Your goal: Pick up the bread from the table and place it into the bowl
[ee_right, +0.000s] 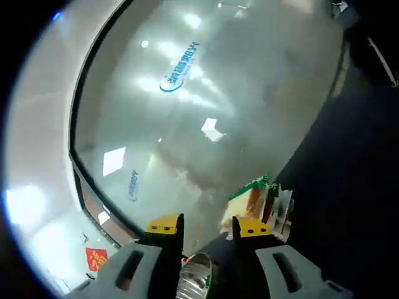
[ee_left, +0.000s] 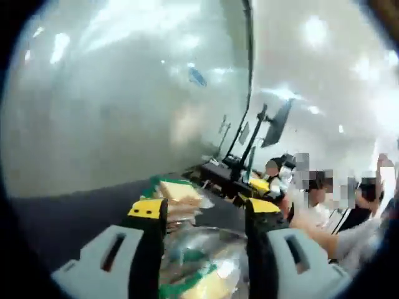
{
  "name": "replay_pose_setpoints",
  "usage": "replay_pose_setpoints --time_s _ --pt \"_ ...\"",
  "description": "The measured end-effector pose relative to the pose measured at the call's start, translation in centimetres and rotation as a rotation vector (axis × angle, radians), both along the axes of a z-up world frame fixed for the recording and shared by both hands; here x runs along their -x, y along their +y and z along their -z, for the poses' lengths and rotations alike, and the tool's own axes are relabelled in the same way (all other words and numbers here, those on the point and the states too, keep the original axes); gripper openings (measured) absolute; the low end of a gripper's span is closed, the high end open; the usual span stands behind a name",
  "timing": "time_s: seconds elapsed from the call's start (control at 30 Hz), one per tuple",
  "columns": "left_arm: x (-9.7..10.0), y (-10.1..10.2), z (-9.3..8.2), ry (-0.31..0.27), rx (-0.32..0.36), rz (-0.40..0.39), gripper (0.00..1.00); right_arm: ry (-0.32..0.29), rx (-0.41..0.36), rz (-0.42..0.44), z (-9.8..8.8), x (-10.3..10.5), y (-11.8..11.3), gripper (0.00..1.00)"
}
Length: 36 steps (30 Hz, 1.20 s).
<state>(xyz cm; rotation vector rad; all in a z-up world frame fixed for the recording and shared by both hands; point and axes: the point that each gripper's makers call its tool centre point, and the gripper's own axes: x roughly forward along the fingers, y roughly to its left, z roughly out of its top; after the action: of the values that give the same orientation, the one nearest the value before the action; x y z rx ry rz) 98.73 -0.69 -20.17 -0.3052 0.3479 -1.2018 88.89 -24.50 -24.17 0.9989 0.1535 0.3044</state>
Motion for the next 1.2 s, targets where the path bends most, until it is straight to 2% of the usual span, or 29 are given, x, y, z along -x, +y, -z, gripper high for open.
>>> replay_pose_setpoints --time_s 0.07,0.17,0.27,0.37,0.43,0.53,0.63,0.73,0.9,1.03,1.2 --pt "-1.8 -1.8 0.8 0.042 -0.018 0.011 0.36 0.061 0.016 -0.024 1.9 -1.4 0.1 0.28" --pt "-3.6 -4.2 1.8 0.083 -0.025 0.039 0.36 0.088 0.022 -0.021 3.3 -3.3 -0.1 0.28" --pt "-5.1 -5.9 3.1 0.090 -0.044 0.050 0.34 0.103 0.015 -0.035 3.9 -4.4 -0.1 0.28" --pt "-5.9 -7.6 5.0 0.232 -0.010 0.081 0.34 0.101 0.023 -0.033 3.9 -5.3 -0.2 0.29" --pt "-6.7 -8.2 6.5 0.222 -0.033 0.065 0.33 0.109 0.034 -0.034 4.2 -5.8 -0.4 0.29" --pt "-7.3 -9.2 8.6 0.265 -0.061 0.077 0.29 0.129 0.034 -0.043 5.1 -6.4 -0.4 0.29" --pt "-7.3 -10.0 10.2 0.282 -0.073 0.099 0.29 0.139 0.030 -0.057 5.7 -7.2 -0.2 0.29" --pt "-6.7 -10.7 10.6 0.333 -0.034 0.147 0.29 0.145 0.028 -0.068 6.2 -7.8 0.2 0.29" --pt "-6.4 -11.1 10.9 0.322 -0.064 0.180 0.26 0.162 0.034 -0.098 7.1 -8.4 1.4 0.27" --pt "-5.6 -11.8 10.9 0.329 -0.062 0.206 0.21 0.166 0.025 -0.114 7.1 -8.4 2.0 0.19" --pt "-5.9 -12.0 10.8 0.322 -0.066 0.214 0.20 0.163 -0.002 -0.107 6.9 -8.9 1.4 0.12"
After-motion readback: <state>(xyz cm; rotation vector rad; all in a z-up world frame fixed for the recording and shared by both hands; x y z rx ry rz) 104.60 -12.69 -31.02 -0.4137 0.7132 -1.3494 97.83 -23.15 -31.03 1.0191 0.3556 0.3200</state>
